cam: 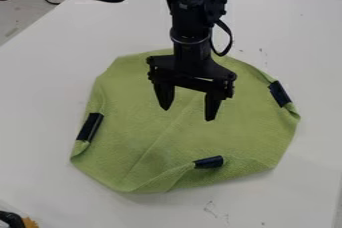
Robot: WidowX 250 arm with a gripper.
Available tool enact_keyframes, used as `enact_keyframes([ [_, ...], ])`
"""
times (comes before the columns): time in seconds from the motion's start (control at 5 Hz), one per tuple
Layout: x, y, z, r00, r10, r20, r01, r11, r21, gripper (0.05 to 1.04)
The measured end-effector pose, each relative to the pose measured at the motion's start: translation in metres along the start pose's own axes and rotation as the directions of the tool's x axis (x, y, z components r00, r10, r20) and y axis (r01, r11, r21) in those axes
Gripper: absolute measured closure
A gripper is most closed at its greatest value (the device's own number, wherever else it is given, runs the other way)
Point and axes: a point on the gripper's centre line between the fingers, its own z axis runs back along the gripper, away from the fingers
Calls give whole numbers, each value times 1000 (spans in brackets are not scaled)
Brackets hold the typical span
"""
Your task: Put the blue figure on the top edge of the cloth
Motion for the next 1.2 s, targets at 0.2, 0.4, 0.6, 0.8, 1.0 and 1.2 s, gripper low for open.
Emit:
enact_keyframes([
  [0.2, -4, 1, -7, 1000, 12, -22, -12, 1000, 5, 83],
  [0.4, -24, -18, -17, 998, 42, -37, -42, 999, 5, 83],
  [0.6, -39, -28, -18, 996, 92, -15, -92, 996, -9, 83],
  [0.8, -62, -40, -22, 987, 155, -34, -156, 987, -34, 83],
  [1.0, -77, -46, -29, 979, 193, -62, -197, 979, -54, 83],
  [1.2, -93, -49, -30, 971, 219, -95, -227, 970, -89, 83],
])
